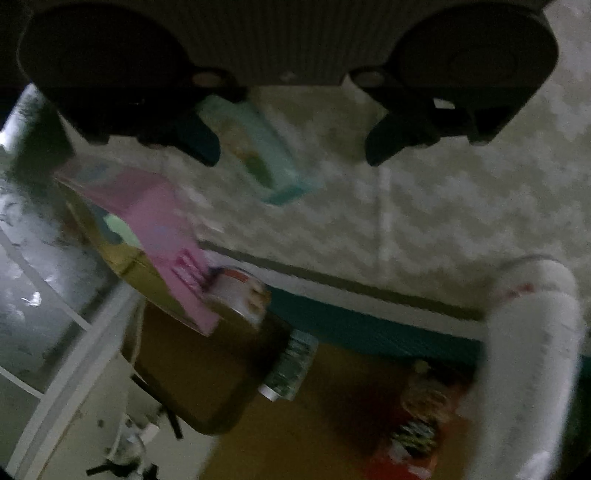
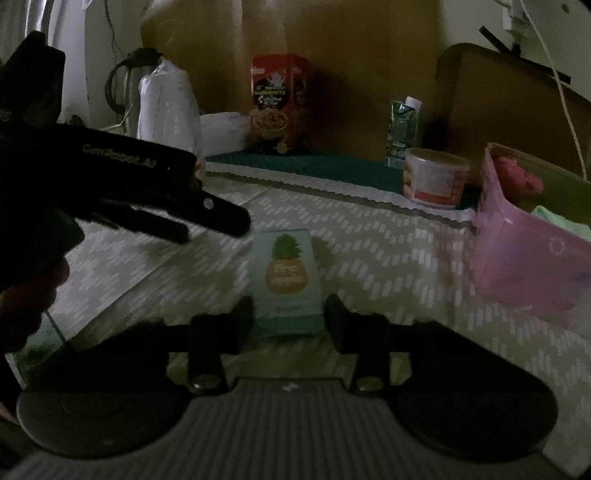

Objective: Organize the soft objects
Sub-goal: 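Carry the wipes pack into the pink tin and open the right tool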

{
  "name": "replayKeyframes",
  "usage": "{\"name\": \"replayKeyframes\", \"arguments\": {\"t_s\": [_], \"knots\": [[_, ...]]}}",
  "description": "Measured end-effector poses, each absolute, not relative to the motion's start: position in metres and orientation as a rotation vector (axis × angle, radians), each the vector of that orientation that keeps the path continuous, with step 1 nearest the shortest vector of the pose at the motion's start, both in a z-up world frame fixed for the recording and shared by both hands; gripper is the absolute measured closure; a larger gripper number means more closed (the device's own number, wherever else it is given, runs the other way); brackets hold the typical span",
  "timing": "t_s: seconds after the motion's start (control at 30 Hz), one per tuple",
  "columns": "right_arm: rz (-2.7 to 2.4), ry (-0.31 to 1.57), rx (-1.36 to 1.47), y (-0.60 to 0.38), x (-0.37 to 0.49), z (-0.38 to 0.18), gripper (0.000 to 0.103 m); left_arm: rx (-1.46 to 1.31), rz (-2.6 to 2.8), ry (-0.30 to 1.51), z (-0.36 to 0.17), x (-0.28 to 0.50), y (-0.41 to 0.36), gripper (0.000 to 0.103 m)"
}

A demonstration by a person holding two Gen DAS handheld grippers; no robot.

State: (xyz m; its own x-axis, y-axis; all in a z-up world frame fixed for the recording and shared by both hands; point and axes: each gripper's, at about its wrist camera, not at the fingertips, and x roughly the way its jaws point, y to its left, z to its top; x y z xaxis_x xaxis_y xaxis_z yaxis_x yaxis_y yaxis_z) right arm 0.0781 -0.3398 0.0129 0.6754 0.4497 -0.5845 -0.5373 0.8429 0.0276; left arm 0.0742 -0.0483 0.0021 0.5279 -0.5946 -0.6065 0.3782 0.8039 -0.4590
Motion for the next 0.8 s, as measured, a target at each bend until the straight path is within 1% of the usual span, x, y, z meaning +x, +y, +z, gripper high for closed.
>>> {"name": "replayKeyframes", "arguments": {"t_s": [0.07, 0.1, 0.13, 0.2, 0.23, 0.27, 0.33, 0.43, 0.57, 0.8], "knots": [[0.56, 0.618, -0.119, -0.343, 0.079, 0.013, 0.058, -0.314, -0.623, 0.852, 0.002, 0.075, -0.056, 0.02], [0.563, 0.621, -0.099, -0.345, 0.079, 0.013, 0.059, -0.329, -0.646, 0.867, 0.001, 0.075, -0.059, 0.023], [0.567, 0.624, -0.075, -0.347, 0.079, 0.014, 0.059, -0.35, -0.674, 0.888, 0.0, 0.076, -0.063, 0.028], [0.591, 0.639, -0.003, -0.354, 0.08, 0.014, 0.059, -0.366, -0.686, 0.909, -0.001, 0.076, -0.07, 0.032], [0.603, 0.646, 0.026, -0.355, 0.079, 0.014, 0.059, -0.352, -0.676, 0.906, 0.0, 0.075, -0.074, 0.039], [0.6, 0.644, 0.035, -0.356, 0.078, 0.014, 0.059, -0.335, -0.668, 0.904, 0.002, 0.075, -0.077, 0.049], [0.575, 0.625, 0.024, -0.356, 0.074, 0.015, 0.059, -0.335, -0.669, 0.9, 0.004, 0.076, -0.08, 0.057], [0.555, 0.602, 0.055, -0.366, 0.073, 0.019, 0.059, -0.356, -0.705, 0.889, 0.013, 0.081, -0.083, 0.058], [0.527, 0.541, 0.083, -0.376, 0.073, 0.029, 0.059, -0.317, -0.749, 0.833, 0.036, 0.084, -0.101, 0.058], [0.424, 0.388, 0.078, -0.402, 0.081, 0.057, 0.059, -0.213, -0.841, 0.743, 0.081, 0.098, -0.161, 0.058]]}}
